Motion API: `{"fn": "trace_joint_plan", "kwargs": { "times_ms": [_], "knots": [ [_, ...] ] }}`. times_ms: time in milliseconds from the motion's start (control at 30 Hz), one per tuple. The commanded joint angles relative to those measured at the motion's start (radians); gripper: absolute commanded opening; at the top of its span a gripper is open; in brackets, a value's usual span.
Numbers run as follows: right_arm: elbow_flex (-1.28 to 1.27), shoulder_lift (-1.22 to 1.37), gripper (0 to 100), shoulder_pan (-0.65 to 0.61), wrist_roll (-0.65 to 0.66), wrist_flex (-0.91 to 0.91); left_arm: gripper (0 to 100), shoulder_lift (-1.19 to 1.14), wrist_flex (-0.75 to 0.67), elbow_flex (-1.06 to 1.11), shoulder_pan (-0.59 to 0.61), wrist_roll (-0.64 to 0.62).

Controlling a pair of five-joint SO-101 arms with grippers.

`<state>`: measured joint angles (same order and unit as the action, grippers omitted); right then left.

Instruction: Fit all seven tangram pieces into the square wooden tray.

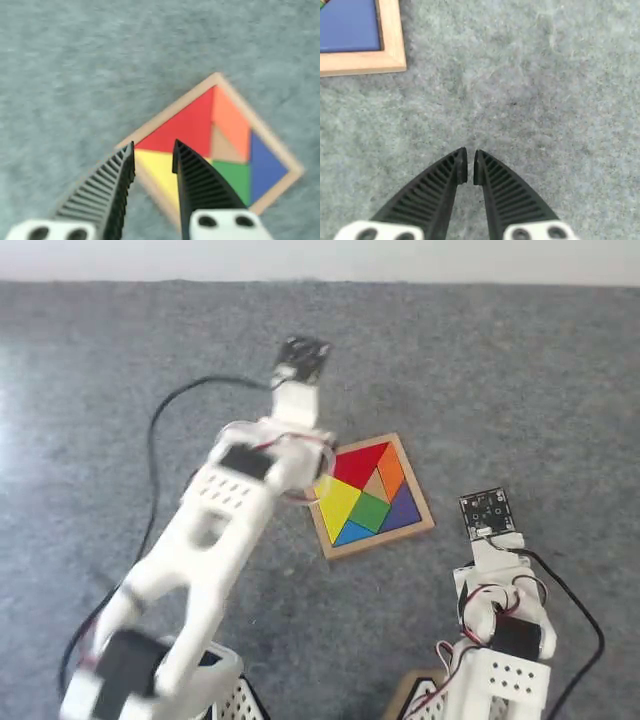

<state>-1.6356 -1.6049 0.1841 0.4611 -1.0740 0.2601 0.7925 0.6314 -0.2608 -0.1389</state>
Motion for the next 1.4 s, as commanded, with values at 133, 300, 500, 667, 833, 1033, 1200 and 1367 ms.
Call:
{"fn": "trace_joint_plan", "kwargs": {
  "times_ms": [133, 300, 500, 667, 833, 1033, 1200, 1367],
  "knots": [
    [-0.002, -0.015, 4.4, -0.007, -0.008, 0.022, 12, 0.402, -0.284, 0.542, 0.242, 0.184],
    [-0.012, -0.015, 4.4, -0.007, -0.006, 0.048, 12, 0.562, -0.356, 0.742, 0.358, 0.192],
    [-0.031, -0.015, 4.4, -0.007, -0.006, 0.079, 12, 0.741, -0.365, 0.895, 0.425, 0.196],
    [-0.043, -0.015, 4.6, -0.007, -0.002, 0.081, 12, 0.907, -0.367, 1.026, 0.453, 0.198],
    [-0.043, -0.015, 4.4, -0.008, -0.002, 0.081, 12, 1.080, -0.259, 1.058, 0.453, 0.198],
    [-0.046, -0.015, 4.6, -0.008, -0.002, 0.081, 12, 1.226, -0.009, 1.058, 0.453, 0.198],
    [-0.054, -0.015, 4.7, -0.008, 0.000, 0.094, 12, 1.336, 0.153, 1.058, 0.451, 0.198],
    [-0.055, -0.015, 4.7, -0.008, 0.000, 0.099, 12, 1.448, 0.310, 1.058, 0.450, 0.196]
  ]
}}
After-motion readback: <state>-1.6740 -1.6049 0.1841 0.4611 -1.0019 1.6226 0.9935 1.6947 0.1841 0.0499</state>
